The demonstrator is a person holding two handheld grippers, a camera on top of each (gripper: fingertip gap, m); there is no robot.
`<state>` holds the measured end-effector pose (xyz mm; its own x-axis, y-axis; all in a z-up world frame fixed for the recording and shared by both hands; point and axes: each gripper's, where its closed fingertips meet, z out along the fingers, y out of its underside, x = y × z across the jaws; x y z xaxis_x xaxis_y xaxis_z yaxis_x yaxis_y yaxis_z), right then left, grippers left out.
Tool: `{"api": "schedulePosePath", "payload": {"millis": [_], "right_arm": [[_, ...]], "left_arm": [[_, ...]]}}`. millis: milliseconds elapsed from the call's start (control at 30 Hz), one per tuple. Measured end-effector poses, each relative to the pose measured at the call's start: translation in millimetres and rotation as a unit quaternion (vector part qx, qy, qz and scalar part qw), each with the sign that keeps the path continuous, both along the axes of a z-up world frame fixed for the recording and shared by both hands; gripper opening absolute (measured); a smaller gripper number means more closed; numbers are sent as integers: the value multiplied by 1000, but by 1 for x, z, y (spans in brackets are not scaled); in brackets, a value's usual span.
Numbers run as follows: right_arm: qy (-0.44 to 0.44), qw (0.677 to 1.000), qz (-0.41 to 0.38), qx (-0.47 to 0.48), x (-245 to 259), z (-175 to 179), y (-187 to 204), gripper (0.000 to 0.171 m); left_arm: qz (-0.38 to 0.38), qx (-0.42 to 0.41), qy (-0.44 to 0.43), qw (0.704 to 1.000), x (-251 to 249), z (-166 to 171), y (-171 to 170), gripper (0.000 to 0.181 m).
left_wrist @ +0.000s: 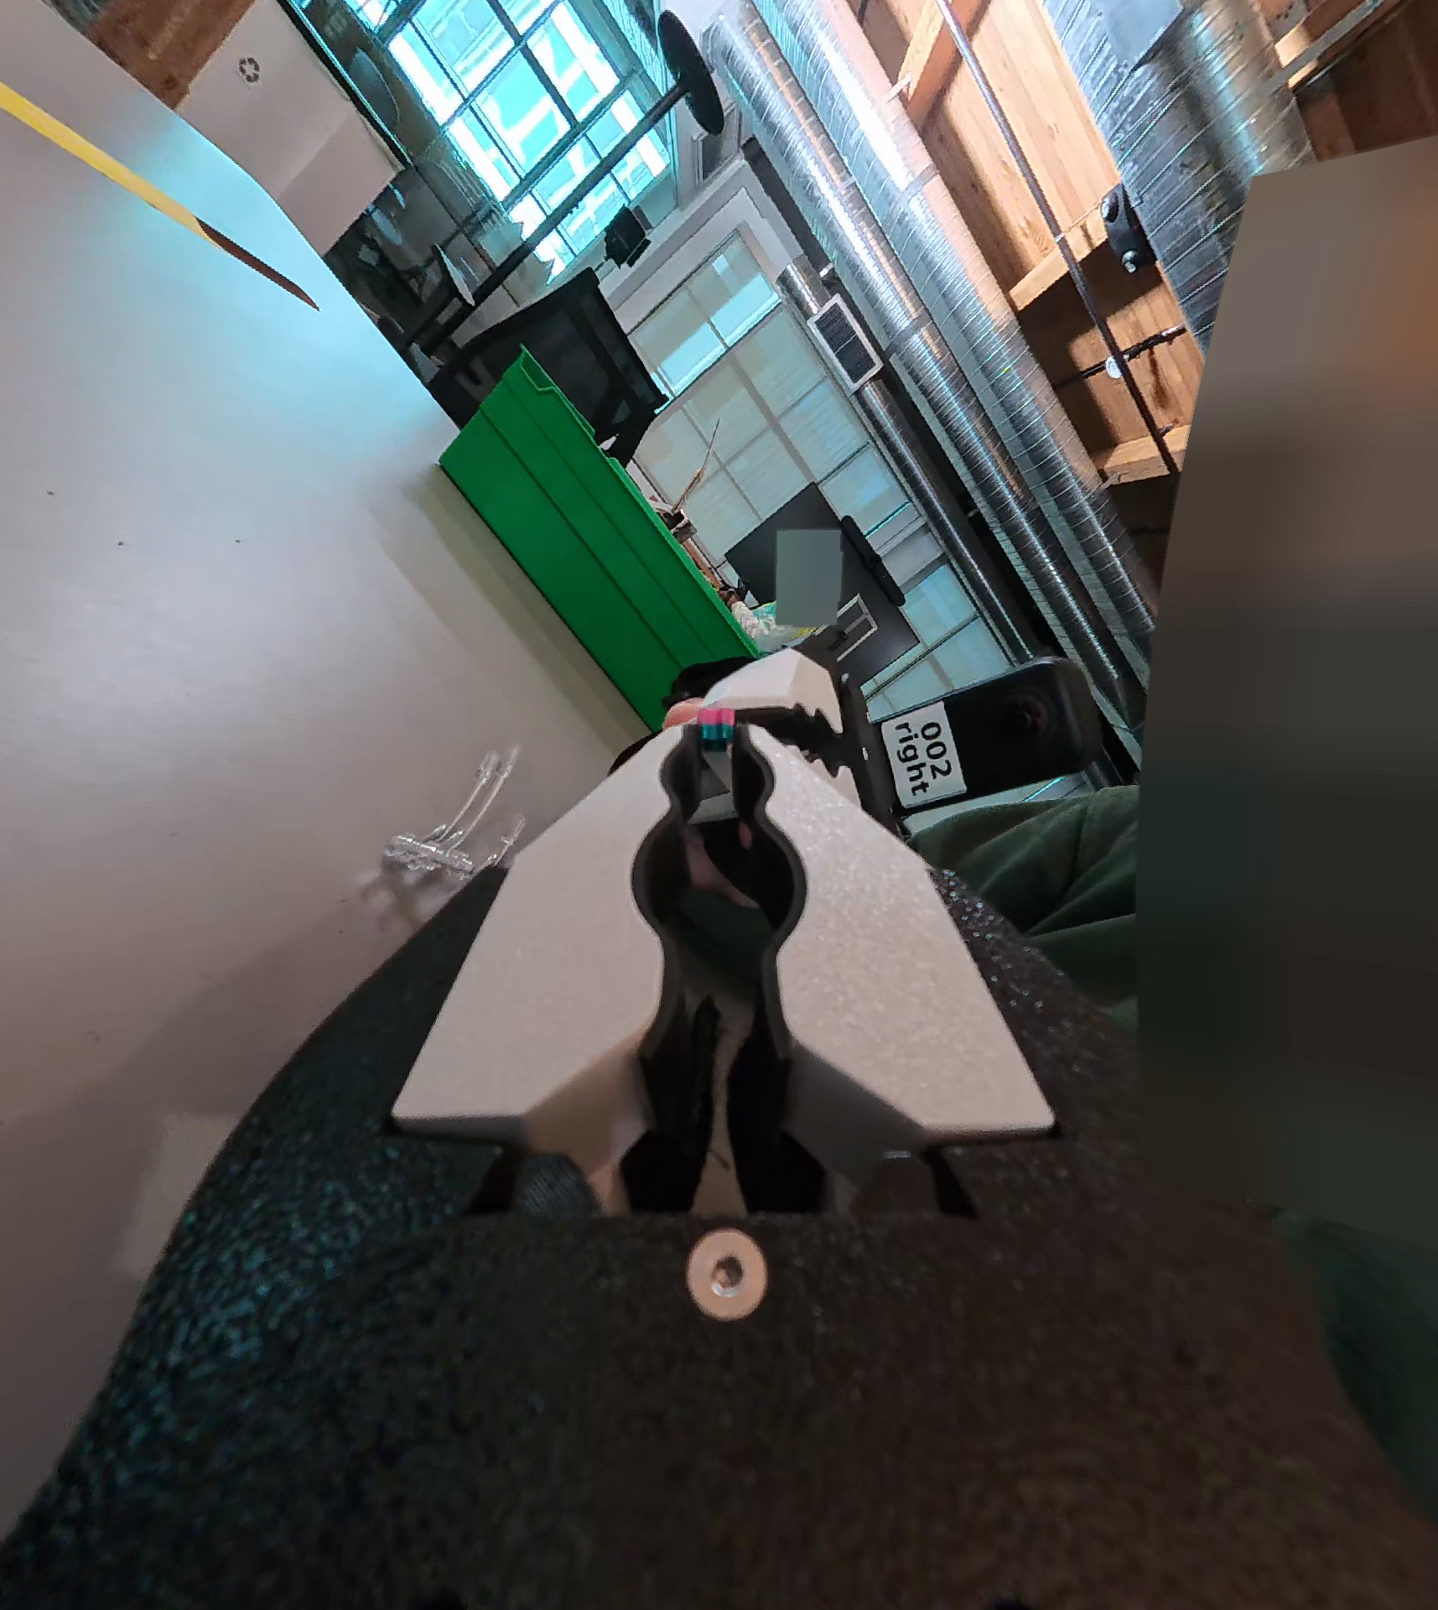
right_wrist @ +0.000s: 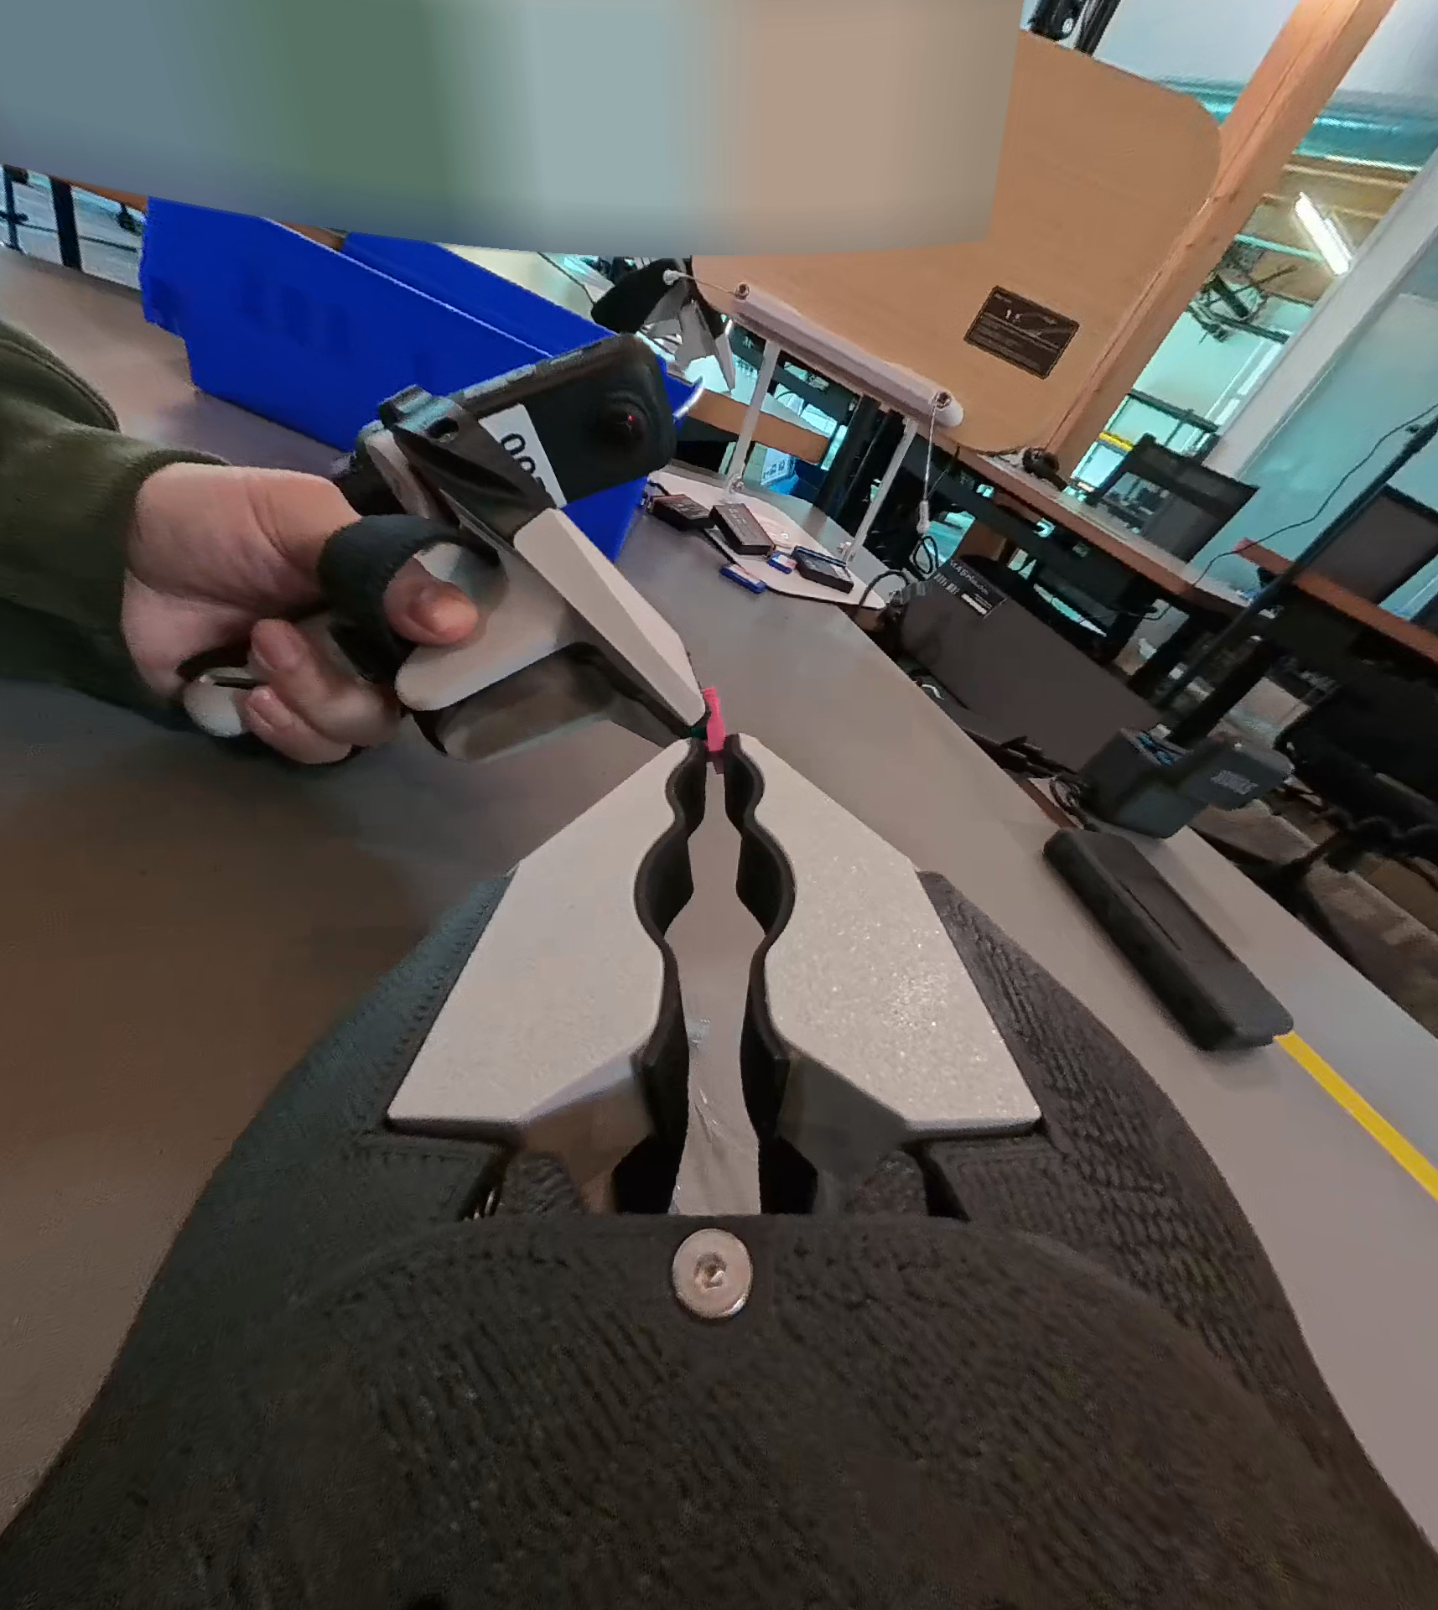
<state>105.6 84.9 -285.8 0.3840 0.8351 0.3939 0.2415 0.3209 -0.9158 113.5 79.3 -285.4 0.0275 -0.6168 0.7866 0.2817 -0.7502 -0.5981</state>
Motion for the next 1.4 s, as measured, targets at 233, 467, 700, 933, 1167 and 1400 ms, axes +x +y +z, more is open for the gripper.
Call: {"api": "schedulePosePath", "payload": {"millis": [233, 467, 700, 933, 1167, 1400], "right_arm": [[-5, 1000, -2, 17, 1, 3, -1, 2], [-2, 1000, 10, 19, 2, 6, -5, 3], [3, 999, 45, 6, 2, 9, -11, 2], [-15, 975, 203, -86, 11, 2, -32, 2], [4, 974, 201, -108, 11, 2, -28, 0], [38, 989, 113, -91, 21, 12, -1, 1]], "left_arm": [[-7, -8, -14, 1000, 1, 2, -3, 5], [-22, -23, -37, 999, 1, 6, -7, 5], [-38, -22, -44, 998, 0, 7, -12, 5], [-103, -10, -6, 995, 8, 1, -33, 5], [-94, -8, 0, 996, 8, 0, -33, 5], [-88, -9, 4, 996, 5, -1, -30, 0]]}}
